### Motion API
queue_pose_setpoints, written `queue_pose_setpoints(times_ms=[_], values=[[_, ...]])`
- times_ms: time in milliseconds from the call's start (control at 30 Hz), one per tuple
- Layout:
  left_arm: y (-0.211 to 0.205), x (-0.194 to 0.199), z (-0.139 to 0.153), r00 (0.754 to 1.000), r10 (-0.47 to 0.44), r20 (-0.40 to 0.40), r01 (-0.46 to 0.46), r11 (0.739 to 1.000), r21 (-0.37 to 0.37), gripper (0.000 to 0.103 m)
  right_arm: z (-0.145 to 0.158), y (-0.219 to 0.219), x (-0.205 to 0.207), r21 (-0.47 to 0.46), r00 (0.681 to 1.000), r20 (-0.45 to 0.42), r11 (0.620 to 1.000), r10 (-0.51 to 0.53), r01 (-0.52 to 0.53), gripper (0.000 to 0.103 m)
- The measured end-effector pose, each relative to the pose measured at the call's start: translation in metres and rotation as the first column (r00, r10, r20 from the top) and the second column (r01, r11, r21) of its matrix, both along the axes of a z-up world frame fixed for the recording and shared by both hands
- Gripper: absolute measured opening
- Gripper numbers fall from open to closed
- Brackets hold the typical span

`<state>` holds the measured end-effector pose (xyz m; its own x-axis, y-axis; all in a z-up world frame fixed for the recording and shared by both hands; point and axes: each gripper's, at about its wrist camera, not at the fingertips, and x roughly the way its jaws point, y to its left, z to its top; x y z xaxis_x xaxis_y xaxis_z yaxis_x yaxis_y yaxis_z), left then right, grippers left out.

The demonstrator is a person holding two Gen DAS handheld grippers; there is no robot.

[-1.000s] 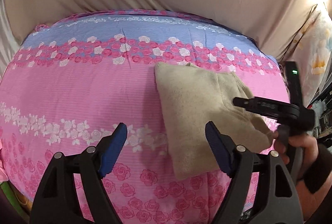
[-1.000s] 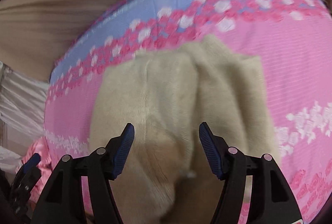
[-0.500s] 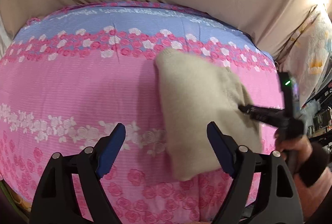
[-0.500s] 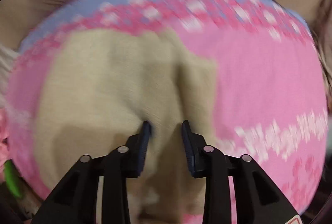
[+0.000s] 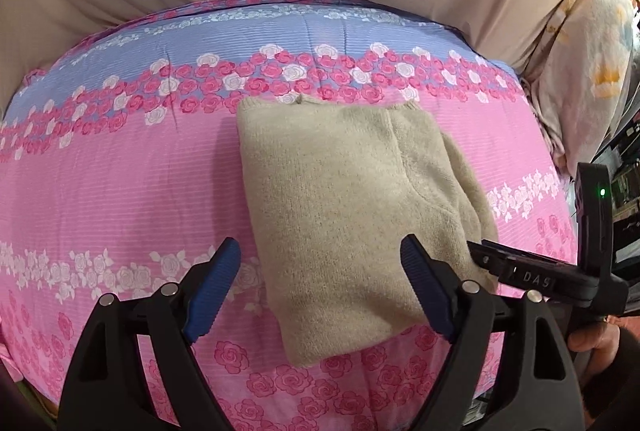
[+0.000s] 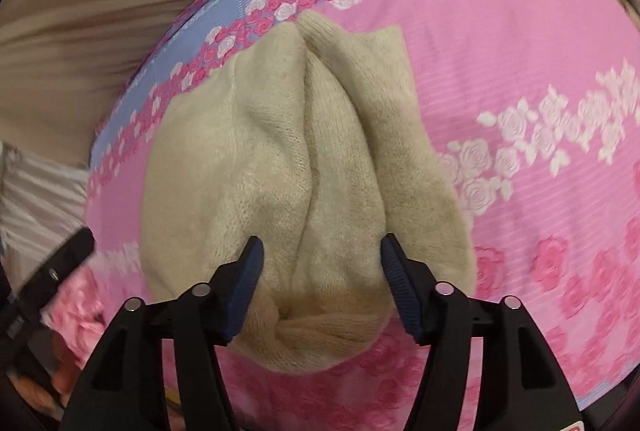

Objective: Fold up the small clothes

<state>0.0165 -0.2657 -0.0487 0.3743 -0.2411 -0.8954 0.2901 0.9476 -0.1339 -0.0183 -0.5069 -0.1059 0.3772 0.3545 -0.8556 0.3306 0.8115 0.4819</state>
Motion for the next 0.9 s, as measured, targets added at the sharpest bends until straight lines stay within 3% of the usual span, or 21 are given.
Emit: queue_pose_setpoints(times_ms=[67,133,567,633,833,900], values=[[-0.002,0.001,-0.002,1.0,0.001,-0.005,-0.001,1.0,0.011,0.08,0.001,-0.007,0.001,0.068,1.0,0.001,0.997,-0.031,0.031,0.061],[-0.002,0.001,-0.004,1.0,0.007,-0.011,-0.007,1.0,0.016,0.08,0.001,-0.011,0.006,0.078,1.0,-0.006,0.997,-0.025,0.026,0.062],[0.011,-0.015,-0.021,0.989,0.14,-0.055,-0.137,0.989,0.064,0.08,-0.005,0.008,0.036,0.1,0.983,-0.038,0.98,0.178,-0.173,0.062],[0.021,-0.021,-0.024,0.985,0.154,-0.078,-0.149,0.987,0.062,0.08,-0.001,0.01,0.036,0.105,0.986,-0.033,0.982,0.161,-0.157,0.062],[0.046,-0.019,-0.024,0.991,0.106,-0.084,-0.102,0.993,0.052,0.08,0.005,0.005,0.026,0.252,1.0,-0.013,0.968,0.002,0.002,0.063],[0.055,-0.017,-0.02,0.994,0.082,-0.065,-0.081,0.996,0.026,0.08,0.013,0.007,0.026,0.24,1.0,-0.001,0.971,-0.016,0.016,0.063]])
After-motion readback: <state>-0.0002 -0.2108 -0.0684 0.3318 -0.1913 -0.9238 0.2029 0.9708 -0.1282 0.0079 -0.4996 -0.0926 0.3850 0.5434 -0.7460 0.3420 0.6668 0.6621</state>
